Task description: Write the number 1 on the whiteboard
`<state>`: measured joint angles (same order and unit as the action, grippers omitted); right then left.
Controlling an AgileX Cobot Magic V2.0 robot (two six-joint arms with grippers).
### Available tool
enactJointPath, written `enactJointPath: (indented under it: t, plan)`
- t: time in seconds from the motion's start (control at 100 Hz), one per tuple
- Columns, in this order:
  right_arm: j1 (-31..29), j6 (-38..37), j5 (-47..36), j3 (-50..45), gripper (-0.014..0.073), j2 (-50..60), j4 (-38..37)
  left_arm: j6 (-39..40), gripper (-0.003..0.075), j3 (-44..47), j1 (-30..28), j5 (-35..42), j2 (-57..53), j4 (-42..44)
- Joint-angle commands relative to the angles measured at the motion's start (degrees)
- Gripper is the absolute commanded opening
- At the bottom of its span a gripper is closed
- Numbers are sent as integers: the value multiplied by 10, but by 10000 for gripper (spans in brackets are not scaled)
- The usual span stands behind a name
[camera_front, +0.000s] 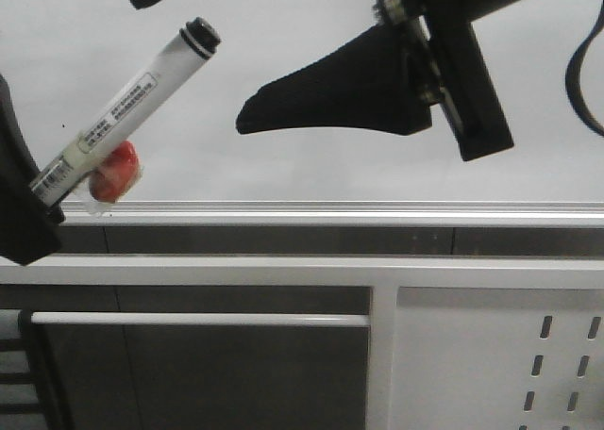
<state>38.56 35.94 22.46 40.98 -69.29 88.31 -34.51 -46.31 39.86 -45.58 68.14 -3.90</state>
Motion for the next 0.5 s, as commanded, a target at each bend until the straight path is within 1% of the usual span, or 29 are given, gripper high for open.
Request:
enactJointPath:
  t: [0.0,0.22,0.39,0.49]
  plan:
    - [0,1,-1,21,405,8,23,2,-18,-20,13,7,-6,-11]
    - [2,1,-4,21,405,8,29,12,-18,-20,55,5,2,-11]
    - [2,1,12,21,398,8,29,24,-18,-20,55,2,11,-11]
    - [2,1,12,20,398,8,27,44,-18,-20,54,2,11,-10]
